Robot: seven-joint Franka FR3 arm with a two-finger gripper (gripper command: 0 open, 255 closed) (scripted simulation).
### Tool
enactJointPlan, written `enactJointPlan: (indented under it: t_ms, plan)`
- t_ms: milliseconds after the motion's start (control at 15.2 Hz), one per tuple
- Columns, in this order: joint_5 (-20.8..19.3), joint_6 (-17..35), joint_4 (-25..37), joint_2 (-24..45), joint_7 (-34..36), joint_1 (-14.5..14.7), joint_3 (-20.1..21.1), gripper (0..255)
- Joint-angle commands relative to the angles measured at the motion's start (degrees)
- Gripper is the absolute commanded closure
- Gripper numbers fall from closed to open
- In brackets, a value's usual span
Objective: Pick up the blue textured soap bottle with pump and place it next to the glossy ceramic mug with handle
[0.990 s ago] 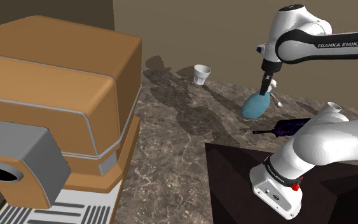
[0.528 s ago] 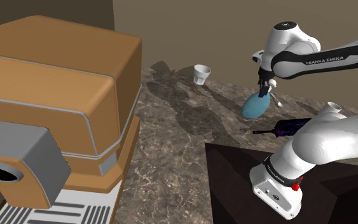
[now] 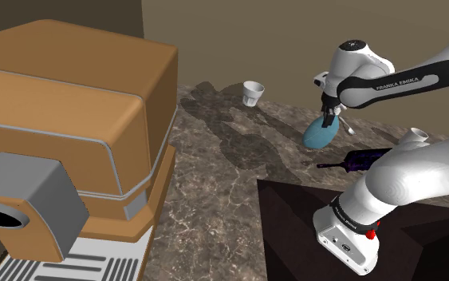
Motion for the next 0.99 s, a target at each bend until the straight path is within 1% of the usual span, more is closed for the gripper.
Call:
enactJointPlan:
  t_ms: [0, 330, 396, 924]
  plan:
    - [-0.23, 0.4, -0.09, 0.25, 0.08, -0.1, -0.17, 0]
    - [-0.23, 0.38, -0.09, 0.24, 0.08, -0.09, -0.16, 0]
    - [-0.23, 0.38, -0.09, 0.24, 0.08, -0.09, -0.16, 255]
    - [-0.21, 0.37, -0.09, 0.24, 0.1, -0.08, -0.14, 255]
